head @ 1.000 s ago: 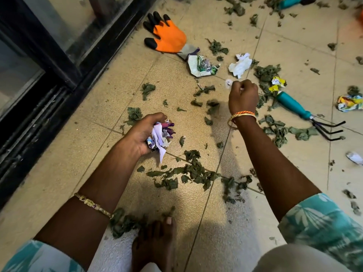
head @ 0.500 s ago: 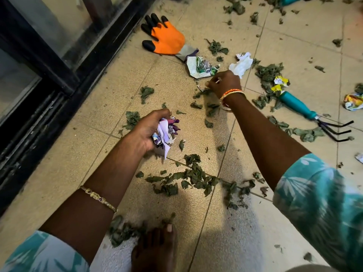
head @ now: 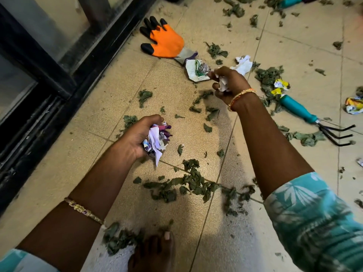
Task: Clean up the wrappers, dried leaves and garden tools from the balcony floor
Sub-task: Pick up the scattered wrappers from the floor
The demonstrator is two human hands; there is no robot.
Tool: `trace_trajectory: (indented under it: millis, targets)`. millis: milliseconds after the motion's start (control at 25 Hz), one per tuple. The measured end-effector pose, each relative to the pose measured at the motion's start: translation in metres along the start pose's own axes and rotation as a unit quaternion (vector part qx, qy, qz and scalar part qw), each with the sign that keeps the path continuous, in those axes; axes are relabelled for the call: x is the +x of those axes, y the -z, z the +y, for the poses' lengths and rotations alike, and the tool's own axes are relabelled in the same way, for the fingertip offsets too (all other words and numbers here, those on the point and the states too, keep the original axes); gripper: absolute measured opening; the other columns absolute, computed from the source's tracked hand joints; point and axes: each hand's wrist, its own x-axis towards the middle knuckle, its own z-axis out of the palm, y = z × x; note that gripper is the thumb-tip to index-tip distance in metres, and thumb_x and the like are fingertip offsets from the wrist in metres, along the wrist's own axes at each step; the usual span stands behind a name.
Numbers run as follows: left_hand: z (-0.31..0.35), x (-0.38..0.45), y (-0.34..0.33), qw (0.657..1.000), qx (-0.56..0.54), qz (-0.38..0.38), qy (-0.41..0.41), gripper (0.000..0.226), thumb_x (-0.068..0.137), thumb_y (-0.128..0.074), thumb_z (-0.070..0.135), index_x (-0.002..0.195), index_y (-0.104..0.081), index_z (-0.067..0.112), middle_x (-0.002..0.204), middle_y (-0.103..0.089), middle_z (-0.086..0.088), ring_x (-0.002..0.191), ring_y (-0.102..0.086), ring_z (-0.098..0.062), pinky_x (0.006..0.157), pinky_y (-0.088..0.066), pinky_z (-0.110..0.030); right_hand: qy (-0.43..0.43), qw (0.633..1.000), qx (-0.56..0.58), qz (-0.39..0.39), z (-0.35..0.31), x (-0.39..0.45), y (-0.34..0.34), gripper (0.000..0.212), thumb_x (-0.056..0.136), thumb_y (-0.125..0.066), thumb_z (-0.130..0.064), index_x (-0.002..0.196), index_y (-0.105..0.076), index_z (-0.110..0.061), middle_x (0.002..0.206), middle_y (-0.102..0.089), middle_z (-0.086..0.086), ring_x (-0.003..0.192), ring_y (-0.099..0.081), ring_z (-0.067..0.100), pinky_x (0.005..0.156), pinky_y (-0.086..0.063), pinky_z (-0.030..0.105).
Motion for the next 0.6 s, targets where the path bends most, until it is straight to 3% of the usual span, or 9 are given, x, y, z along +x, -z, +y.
trace_trajectory:
  millis: [120,240,320,400,480,560,600]
  targets:
    - [0.003,-0.001,-0.008,1.0,0.002,0.001,-0.006,0.026,0.082,-0.056,0.021,0.057,-0.062,0.016,0.06,-0.06,-0.004,0.058,-0.051,-0.022,0.07,-0.042,-0.031,0.009,0.99,0.138,0.013,0.001,-0.008,0.02,0.011,0.092,-0.046,-0.007,0.082,-0.052,-0.008,0.075,-0.06,0.006,0.043,-0.047,0.007,0.038,-0.037,0.017]
    - [0.004,0.0,-0.014,1.0,0.003,0.008,-0.014,0.024,0.081,-0.056,0.018,0.058,-0.064,0.015,0.063,-0.062,-0.007,0.059,-0.053,-0.024,0.067,-0.044,-0.03,0.016,0.989,0.107,0.105,0.003,-0.01,0.043,0.015,0.091,-0.044,0.003,0.083,-0.054,-0.003,0.073,-0.058,0.01,0.049,-0.049,0.01,0.048,-0.047,0.021]
    - [0.004,0.002,-0.016,1.0,0.002,-0.002,-0.021,0.029,0.083,-0.057,0.019,0.056,-0.066,0.015,0.062,-0.063,-0.007,0.056,-0.055,-0.023,0.066,-0.046,-0.029,0.035,0.982,0.035,0.18,0.004,-0.005,0.055,0.027,0.091,-0.041,0.005,0.072,-0.056,-0.006,0.066,-0.054,0.01,0.047,-0.048,0.01,0.057,-0.05,0.024]
    - [0.008,0.006,-0.021,1.0,-0.002,-0.013,-0.019,0.034,0.084,-0.056,0.019,0.052,-0.068,0.015,0.059,-0.064,-0.006,0.054,-0.055,-0.023,0.065,-0.046,-0.028,0.071,0.959,-0.121,0.247,0.006,0.003,0.058,0.032,0.091,-0.04,0.005,0.072,-0.064,-0.006,0.073,-0.062,0.013,0.047,-0.053,0.011,0.056,-0.05,0.023]
    - [0.01,0.012,-0.031,1.0,-0.01,-0.018,-0.014,0.016,0.075,-0.061,0.02,0.062,-0.066,0.012,0.066,-0.062,-0.008,0.057,-0.055,-0.025,0.068,-0.046,-0.03,0.11,0.909,-0.289,0.281,0.009,0.014,0.058,0.028,0.09,-0.042,0.001,0.096,-0.069,-0.005,0.103,-0.068,0.016,0.077,-0.064,0.019,0.07,-0.05,0.027]
    - [0.012,0.019,-0.032,1.0,-0.006,-0.024,-0.009,0.014,0.064,-0.065,0.024,0.073,-0.065,0.013,0.074,-0.061,-0.01,0.063,-0.055,-0.026,0.073,-0.046,-0.032,0.155,0.862,-0.388,0.286,0.006,0.027,0.054,0.03,0.092,-0.046,-0.005,0.116,-0.063,-0.005,0.121,-0.061,0.017,0.109,-0.057,0.027,0.087,-0.039,0.026]
    - [0.013,0.023,-0.03,1.0,0.0,-0.028,-0.01,0.015,0.063,-0.065,0.025,0.073,-0.066,0.014,0.074,-0.061,-0.01,0.065,-0.055,-0.026,0.075,-0.046,-0.033,0.181,0.845,-0.419,0.278,0.004,0.037,0.052,0.031,0.094,-0.045,-0.01,0.121,-0.06,-0.004,0.124,-0.059,0.018,0.115,-0.053,0.03,0.09,-0.035,0.026]
